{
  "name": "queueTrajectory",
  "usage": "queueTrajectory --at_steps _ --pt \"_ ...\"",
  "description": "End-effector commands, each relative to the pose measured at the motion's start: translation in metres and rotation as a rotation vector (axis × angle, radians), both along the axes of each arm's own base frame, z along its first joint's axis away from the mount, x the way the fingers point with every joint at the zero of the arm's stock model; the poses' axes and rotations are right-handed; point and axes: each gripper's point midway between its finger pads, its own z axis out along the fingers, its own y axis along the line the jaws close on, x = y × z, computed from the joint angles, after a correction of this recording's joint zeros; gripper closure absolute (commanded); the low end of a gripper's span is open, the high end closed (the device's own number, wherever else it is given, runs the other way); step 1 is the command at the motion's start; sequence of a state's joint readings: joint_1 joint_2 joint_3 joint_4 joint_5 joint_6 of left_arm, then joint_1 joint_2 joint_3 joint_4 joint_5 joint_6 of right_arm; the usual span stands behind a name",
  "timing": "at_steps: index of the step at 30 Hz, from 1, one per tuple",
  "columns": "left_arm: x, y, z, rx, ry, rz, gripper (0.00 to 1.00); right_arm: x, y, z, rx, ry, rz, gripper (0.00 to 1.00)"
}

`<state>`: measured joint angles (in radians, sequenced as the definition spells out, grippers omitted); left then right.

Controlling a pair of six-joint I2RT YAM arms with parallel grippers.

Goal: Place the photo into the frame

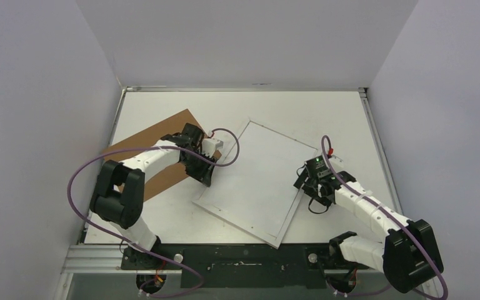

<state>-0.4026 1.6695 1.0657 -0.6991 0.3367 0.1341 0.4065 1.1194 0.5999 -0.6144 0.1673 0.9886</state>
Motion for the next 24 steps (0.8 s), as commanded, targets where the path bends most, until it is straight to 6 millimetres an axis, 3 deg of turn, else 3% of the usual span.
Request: queueTrajectory --at_steps 1,17,24 --pt "0.006 -0.007 0.024 -0.067 -0.036 0.008 0.61 0.003 0.002 -0.003 0.007 -0.007 -0.005 0.29" --pt "0.02 -0.006 0.054 -0.105 -0.071 0.013 0.6 -0.004 0.001 -0.022 -0.012 0.057 0.01 0.3" --pt "0.021 -0.006 0.052 -0.103 -0.066 0.008 0.6 -0.012 -0.003 -0.029 -0.021 0.078 -0.003 0.3"
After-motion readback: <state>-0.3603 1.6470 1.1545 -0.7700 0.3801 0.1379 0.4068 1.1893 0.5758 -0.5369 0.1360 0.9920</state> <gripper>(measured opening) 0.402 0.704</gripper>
